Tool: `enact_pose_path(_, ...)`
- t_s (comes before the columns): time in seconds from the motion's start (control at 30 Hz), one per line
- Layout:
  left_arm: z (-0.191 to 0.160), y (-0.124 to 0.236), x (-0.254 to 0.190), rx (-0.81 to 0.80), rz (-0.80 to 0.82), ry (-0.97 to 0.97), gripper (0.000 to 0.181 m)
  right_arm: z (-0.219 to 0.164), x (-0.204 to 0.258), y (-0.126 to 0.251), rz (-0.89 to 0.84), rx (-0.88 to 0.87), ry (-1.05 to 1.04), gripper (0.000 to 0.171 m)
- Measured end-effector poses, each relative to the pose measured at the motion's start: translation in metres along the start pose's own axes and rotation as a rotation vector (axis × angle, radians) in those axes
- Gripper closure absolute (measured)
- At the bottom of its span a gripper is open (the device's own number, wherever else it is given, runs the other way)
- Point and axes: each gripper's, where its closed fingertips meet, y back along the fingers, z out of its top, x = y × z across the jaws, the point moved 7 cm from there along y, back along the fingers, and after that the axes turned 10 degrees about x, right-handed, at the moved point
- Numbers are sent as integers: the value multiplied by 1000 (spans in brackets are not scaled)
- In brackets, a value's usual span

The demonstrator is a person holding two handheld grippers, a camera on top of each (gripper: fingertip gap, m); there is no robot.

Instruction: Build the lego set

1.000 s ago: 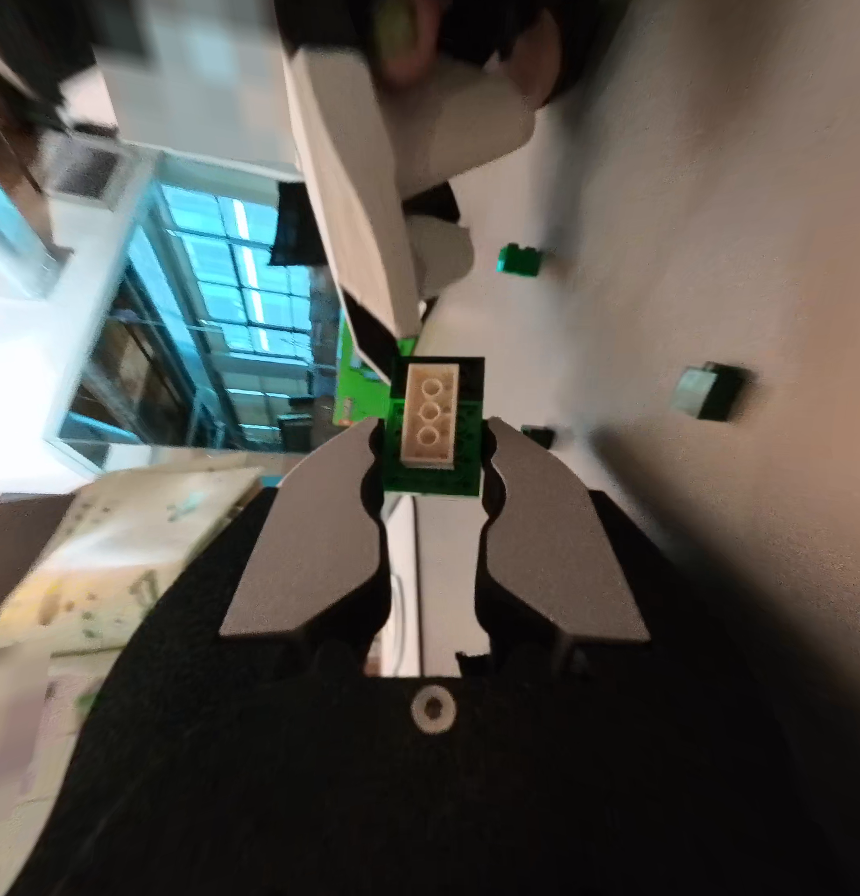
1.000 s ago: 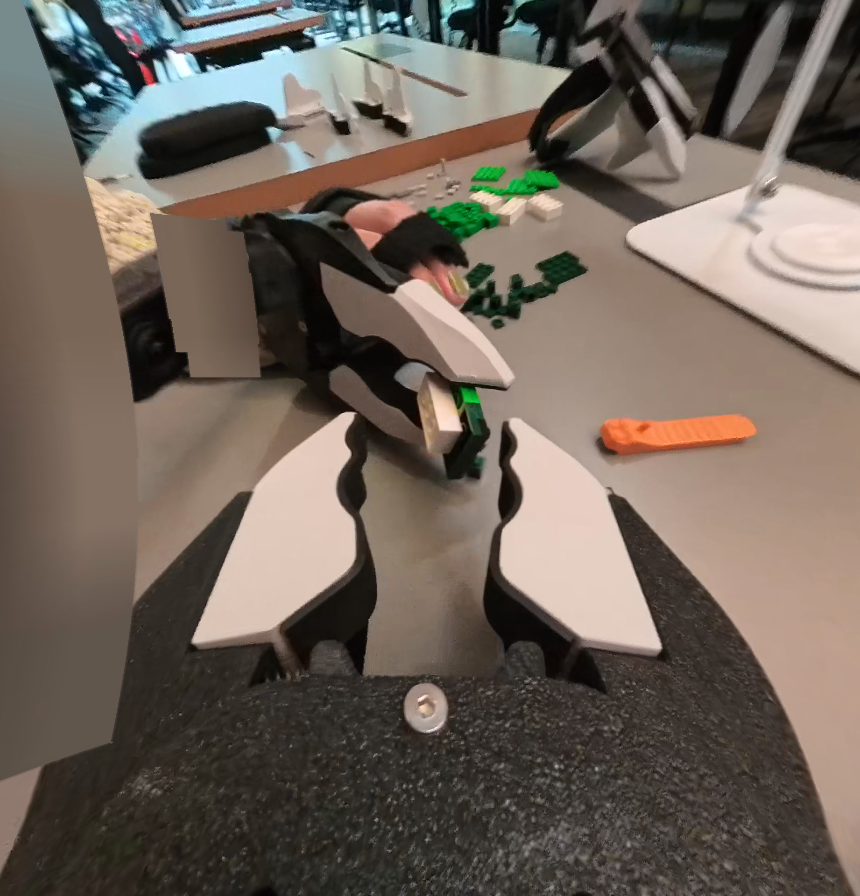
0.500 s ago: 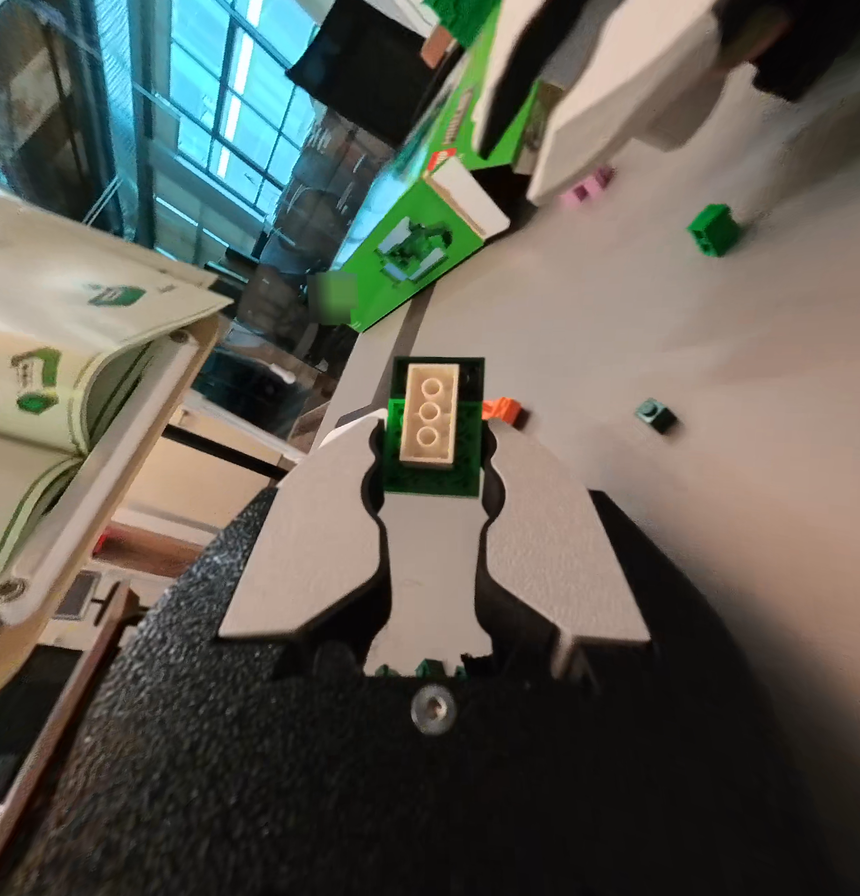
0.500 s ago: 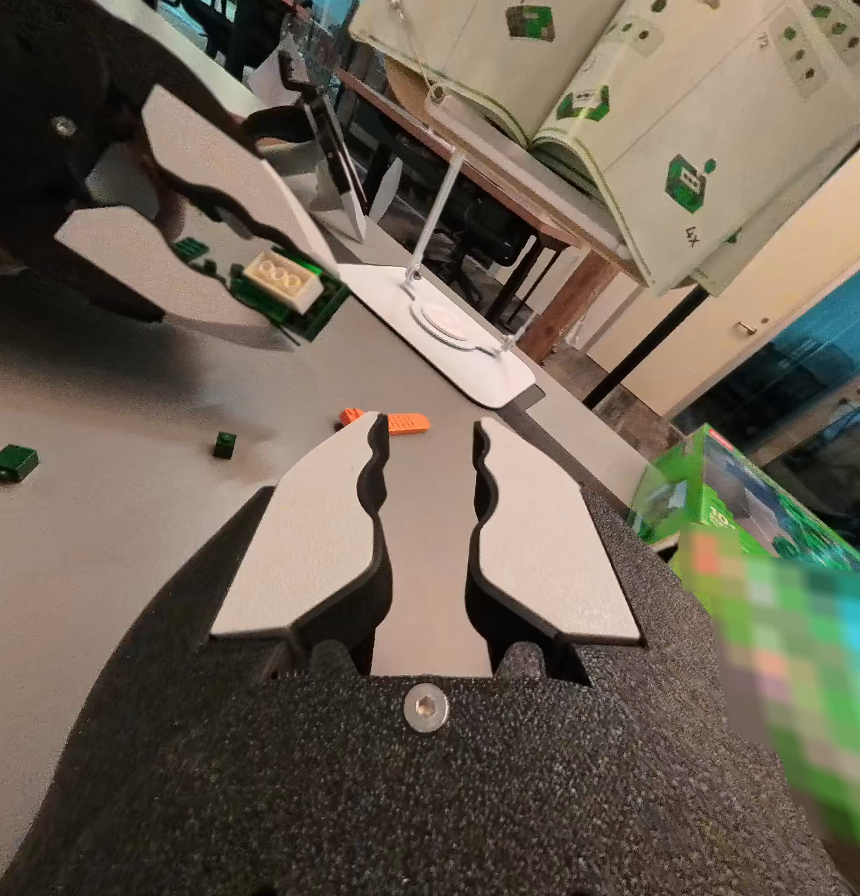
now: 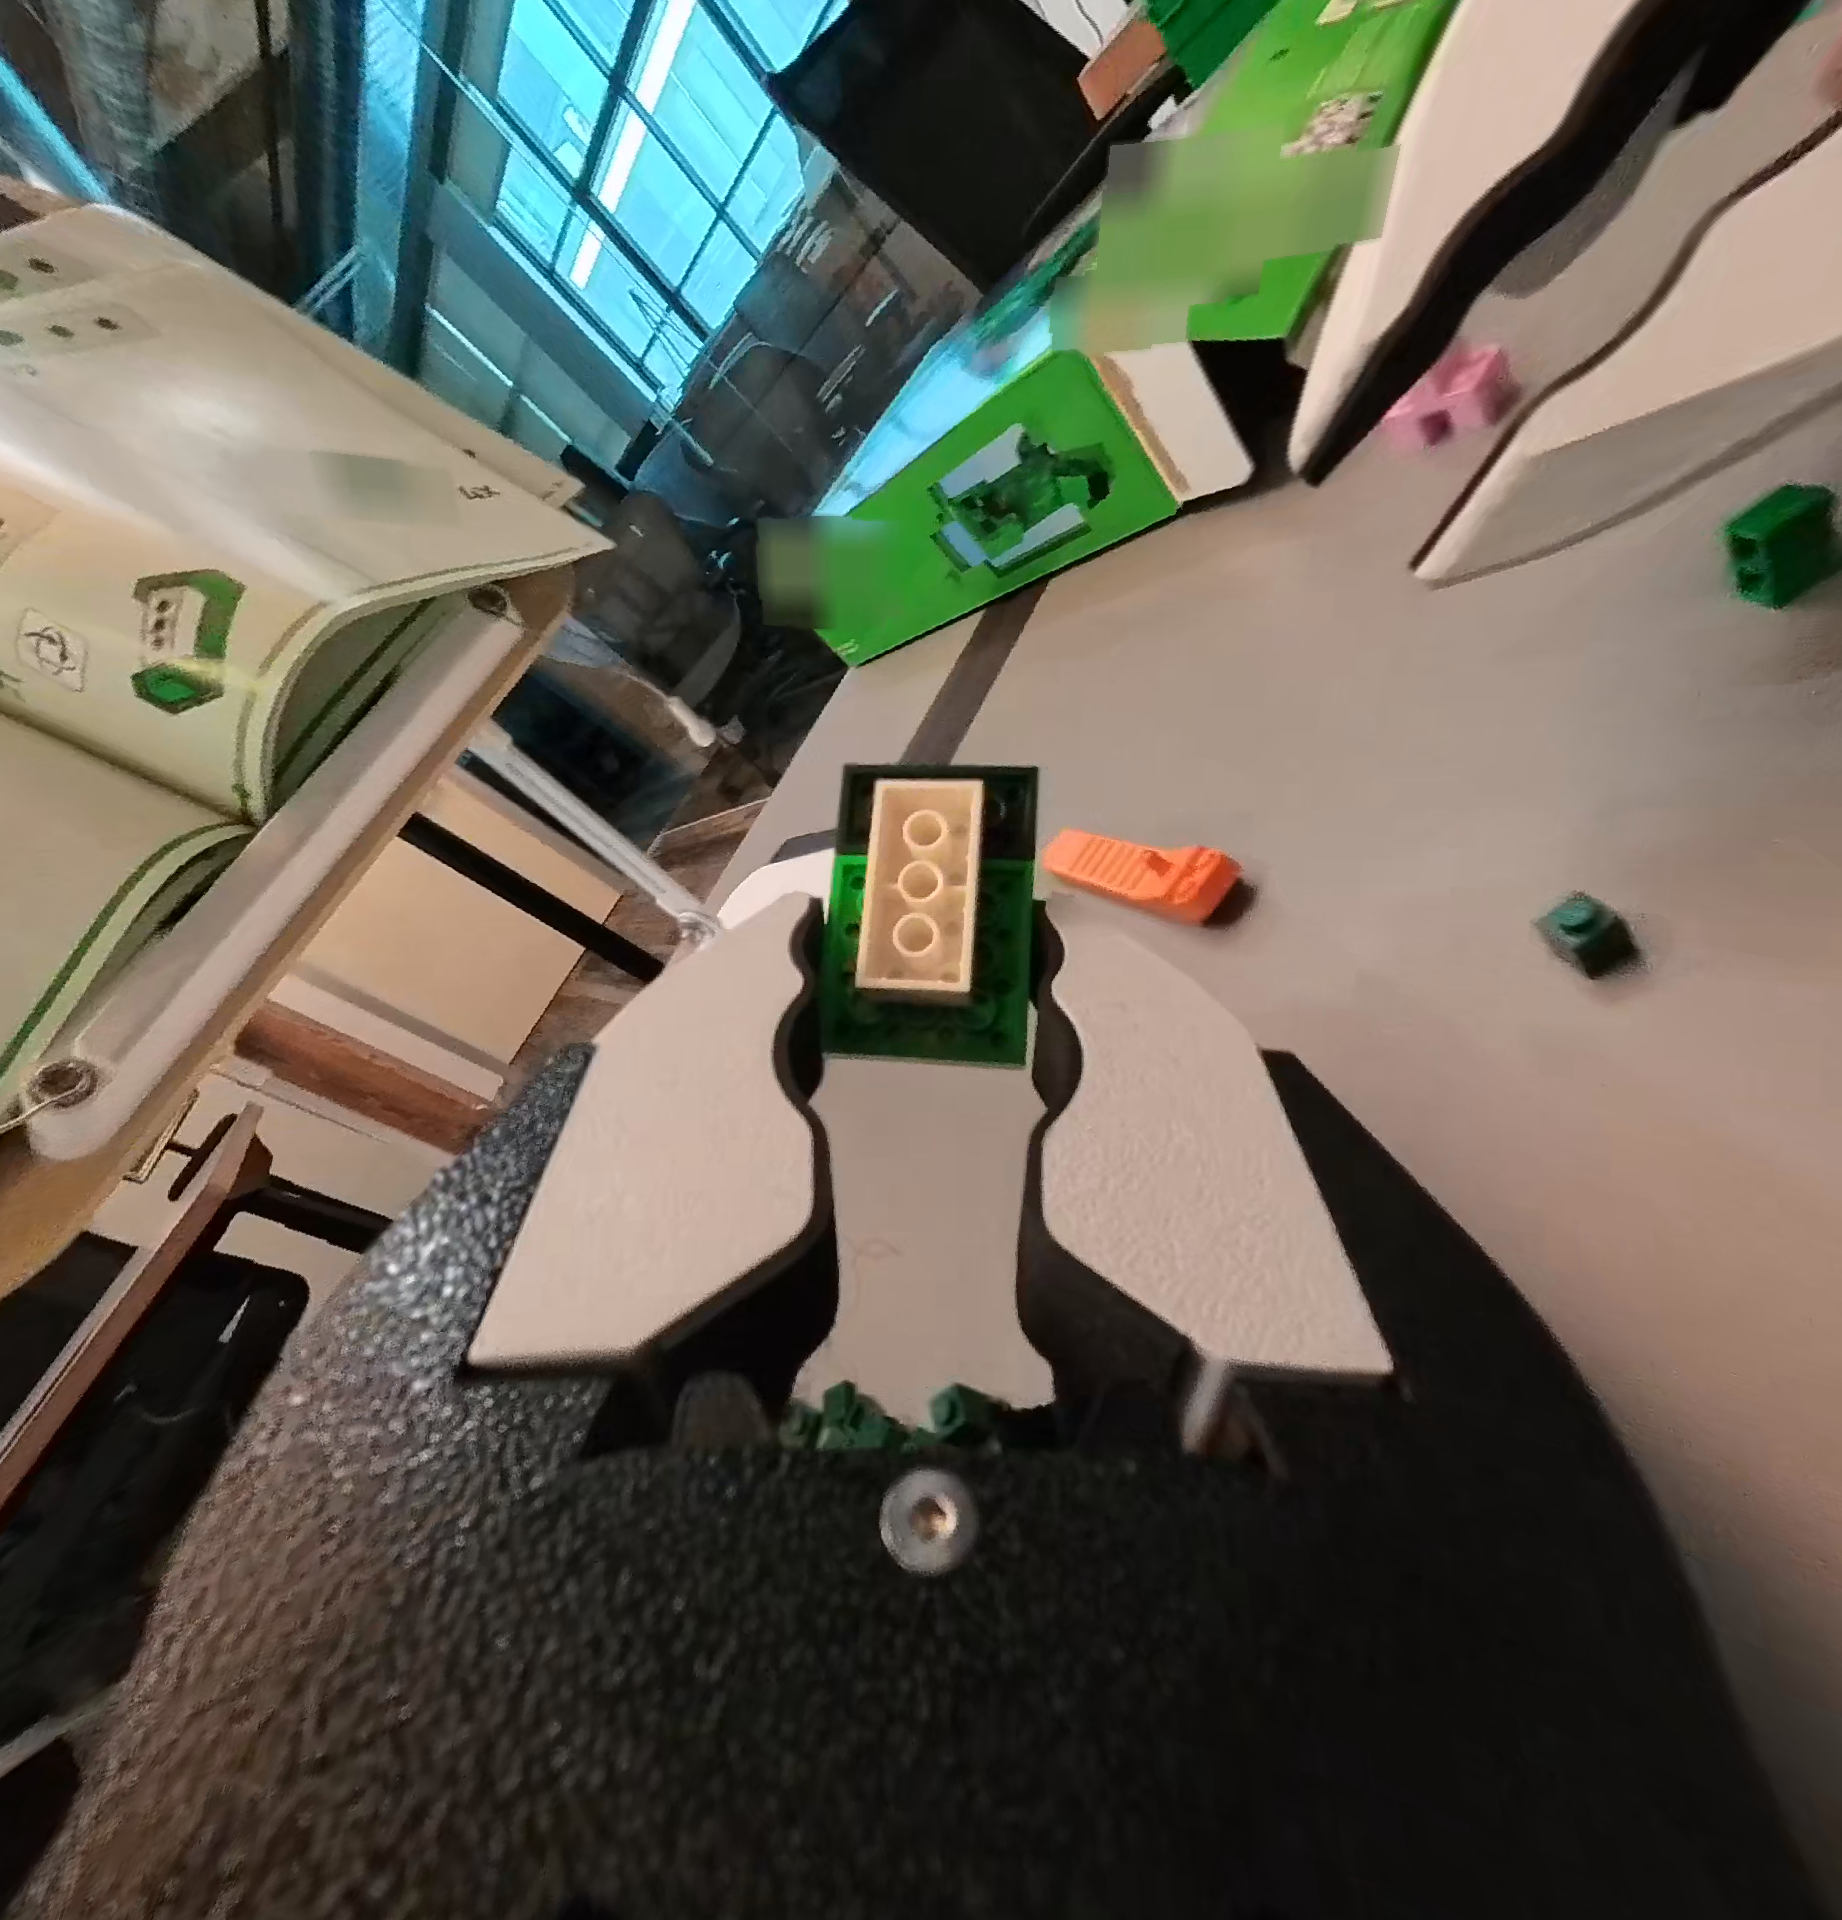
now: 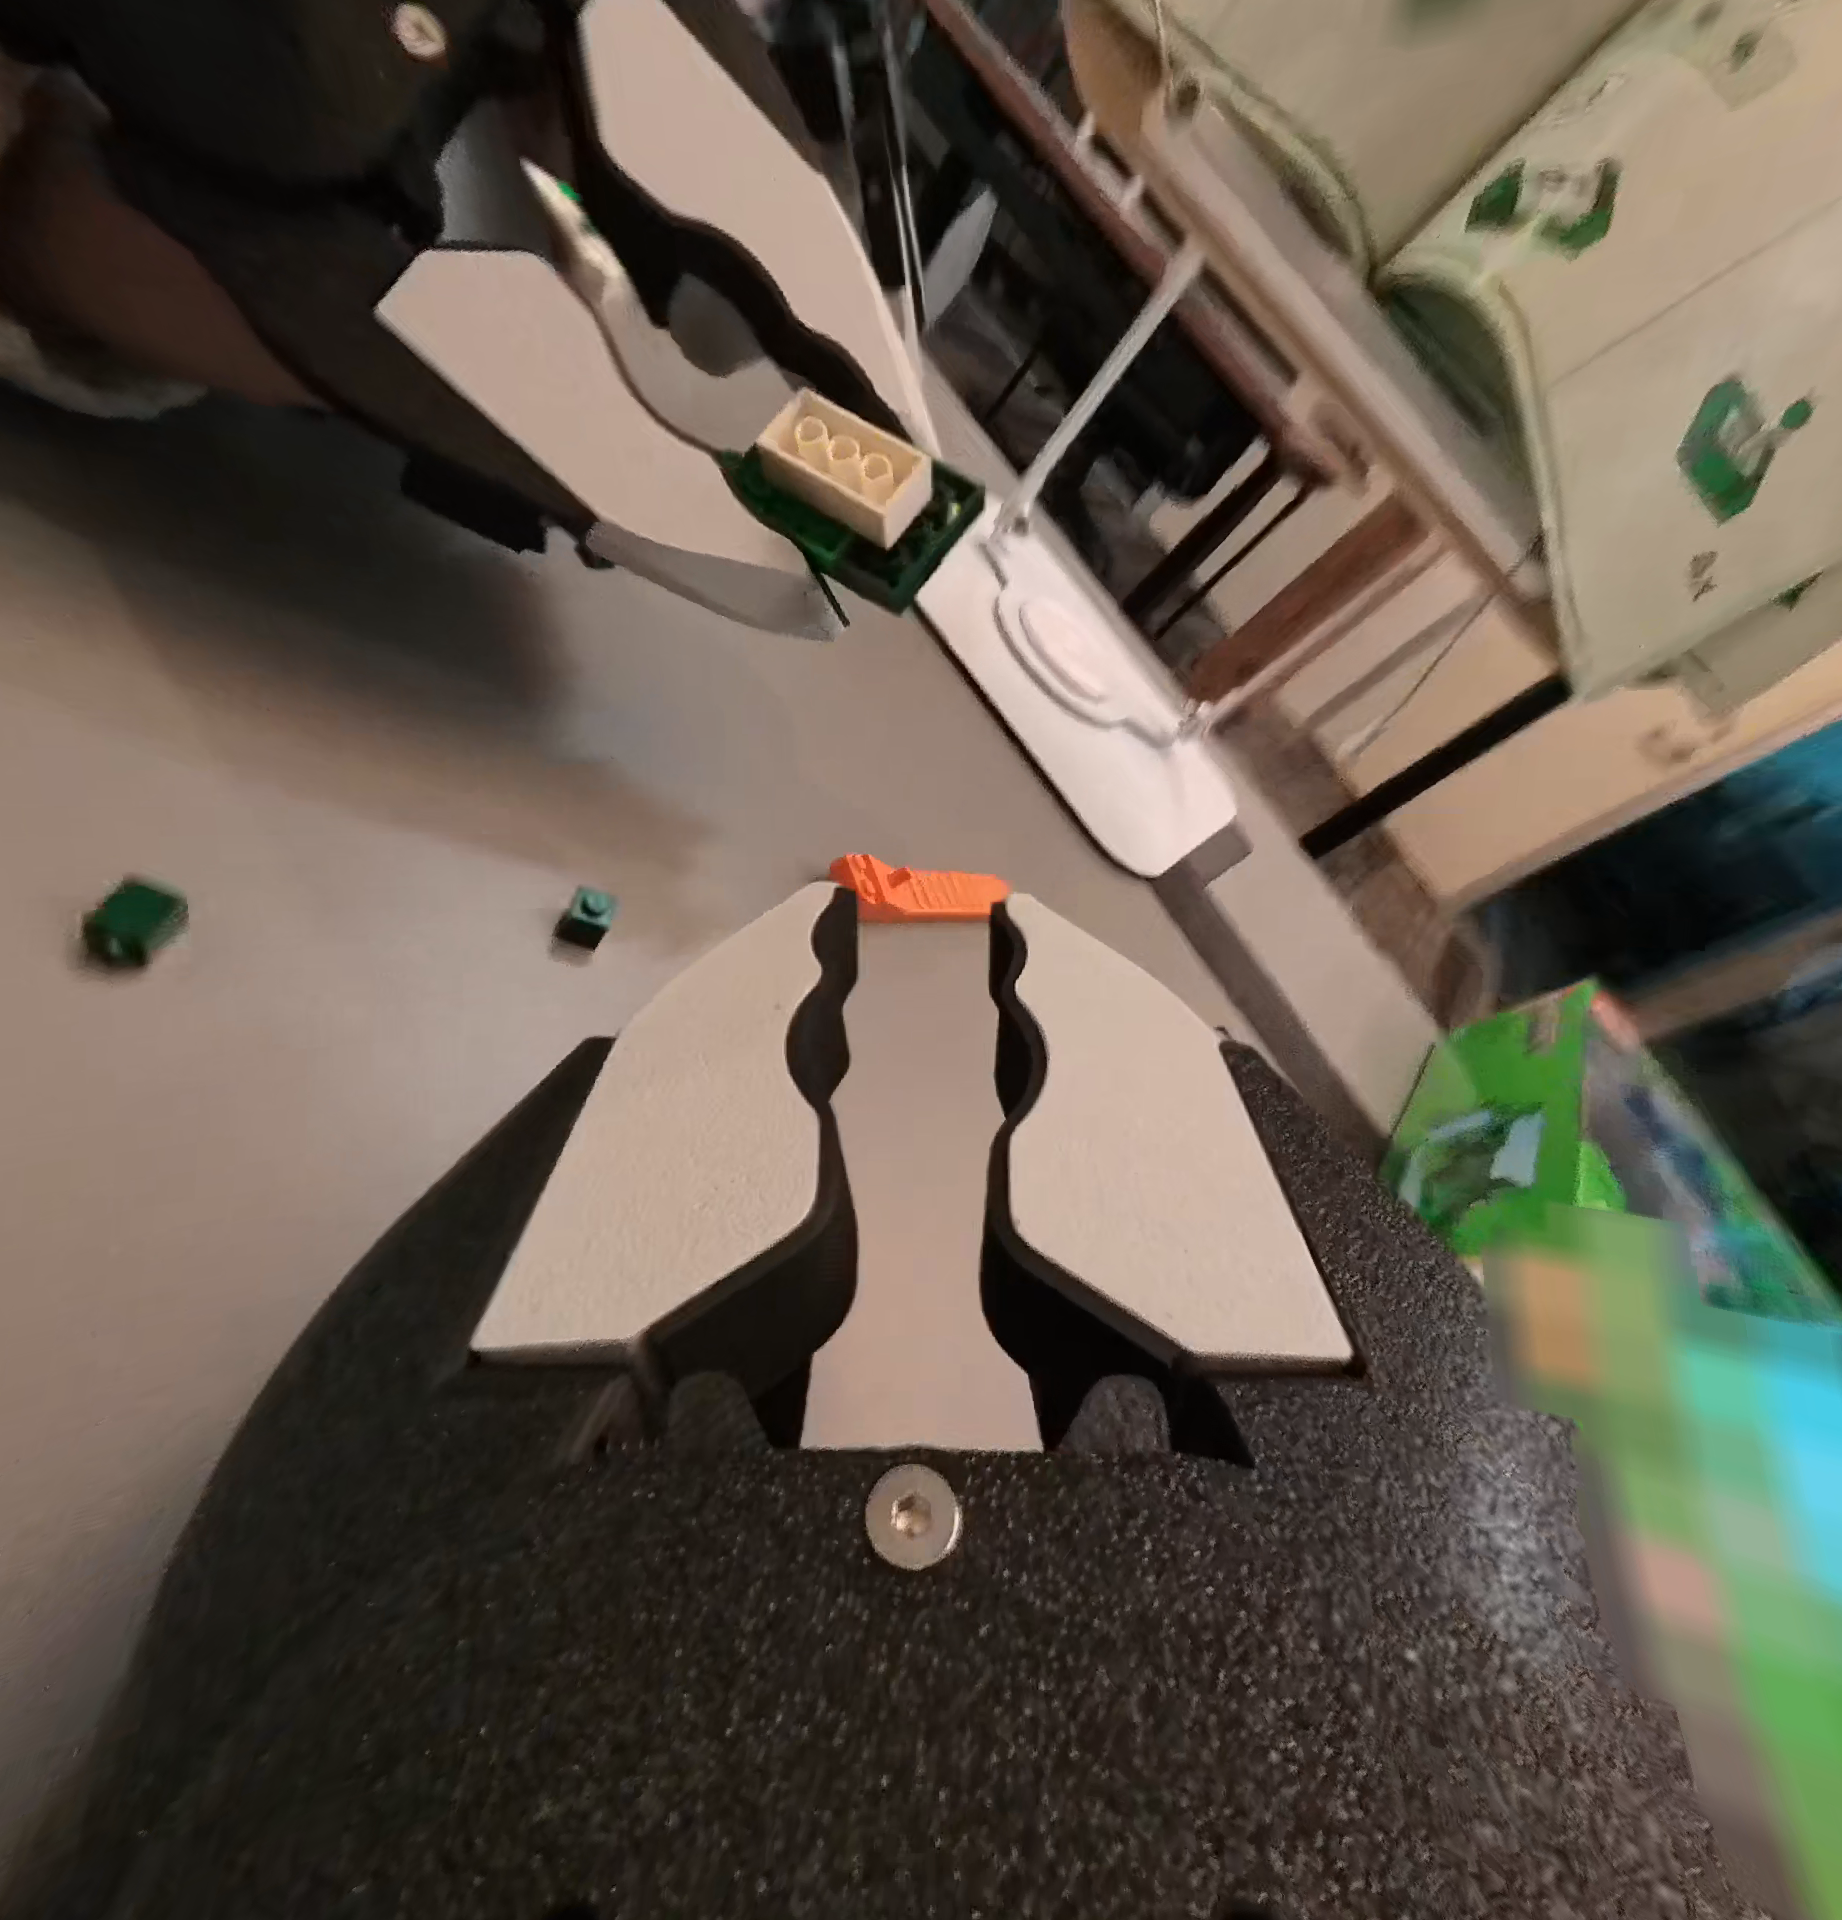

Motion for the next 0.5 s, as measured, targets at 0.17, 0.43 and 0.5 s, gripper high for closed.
enact_pose_path(0.17,-6,2,12,-8,51,52,144,17,-12,-36,161,288,-392,126)
enact_pose_path(0.43,-7,4,14,-27,49,62,144,14,-10,-83,143,536,-623,118)
enact_pose_path(0.5,-6,3,12,-26,43,49,144,14,-11,-86,115,569,-617,118)
